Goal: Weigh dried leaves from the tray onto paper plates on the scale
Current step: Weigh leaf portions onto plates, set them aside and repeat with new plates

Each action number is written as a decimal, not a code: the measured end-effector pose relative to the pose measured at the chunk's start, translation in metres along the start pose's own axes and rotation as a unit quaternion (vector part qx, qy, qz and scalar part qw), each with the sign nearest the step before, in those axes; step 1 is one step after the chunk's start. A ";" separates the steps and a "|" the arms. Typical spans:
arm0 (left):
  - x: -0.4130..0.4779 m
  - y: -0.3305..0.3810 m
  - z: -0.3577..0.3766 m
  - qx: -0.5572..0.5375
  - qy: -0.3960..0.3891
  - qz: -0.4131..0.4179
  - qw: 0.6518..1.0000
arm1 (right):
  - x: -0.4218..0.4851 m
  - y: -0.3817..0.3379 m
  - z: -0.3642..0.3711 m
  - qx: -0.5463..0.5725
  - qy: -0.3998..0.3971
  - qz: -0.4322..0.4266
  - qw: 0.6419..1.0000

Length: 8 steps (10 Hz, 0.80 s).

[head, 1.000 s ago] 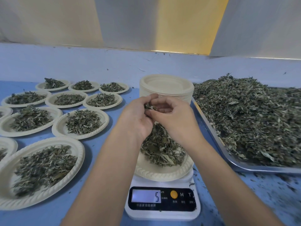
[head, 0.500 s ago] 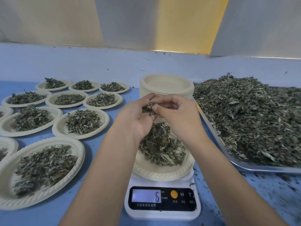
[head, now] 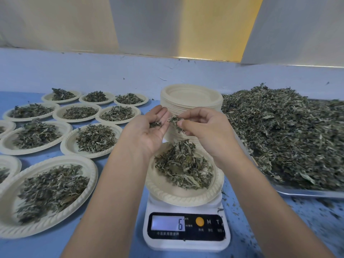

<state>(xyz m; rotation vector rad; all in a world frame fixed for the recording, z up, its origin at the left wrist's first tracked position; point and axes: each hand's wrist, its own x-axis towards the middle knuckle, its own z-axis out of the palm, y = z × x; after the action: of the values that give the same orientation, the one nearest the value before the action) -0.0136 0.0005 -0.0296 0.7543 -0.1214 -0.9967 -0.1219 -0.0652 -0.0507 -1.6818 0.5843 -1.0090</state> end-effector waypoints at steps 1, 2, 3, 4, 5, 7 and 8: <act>0.003 0.001 -0.002 -0.027 0.006 -0.004 1.000 | -0.002 -0.002 -0.001 -0.018 -0.060 -0.003 0.998; 0.005 0.001 -0.004 -0.020 0.014 0.001 1.000 | -0.002 -0.003 -0.003 -0.048 -0.109 0.004 0.993; 0.006 0.000 -0.005 -0.013 0.015 0.002 1.000 | -0.002 -0.001 -0.004 -0.107 -0.154 0.013 0.982; 0.005 0.000 -0.006 -0.019 0.014 -0.004 1.000 | -0.002 -0.001 -0.008 -0.179 -0.189 0.031 0.965; 0.005 -0.001 -0.006 -0.017 0.014 -0.005 1.000 | -0.003 0.002 -0.010 -0.265 -0.190 0.021 0.945; 0.006 0.000 -0.007 -0.020 0.011 -0.006 1.000 | -0.002 -0.001 -0.010 -0.218 -0.190 0.009 0.957; 0.007 0.000 -0.008 -0.010 0.007 -0.010 1.000 | 0.001 0.002 -0.009 -0.166 -0.098 0.008 0.981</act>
<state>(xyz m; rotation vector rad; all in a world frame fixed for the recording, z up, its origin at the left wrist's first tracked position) -0.0067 -0.0013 -0.0370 0.7461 -0.0911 -1.0104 -0.1286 -0.0713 -0.0516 -2.0385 0.6610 -0.7515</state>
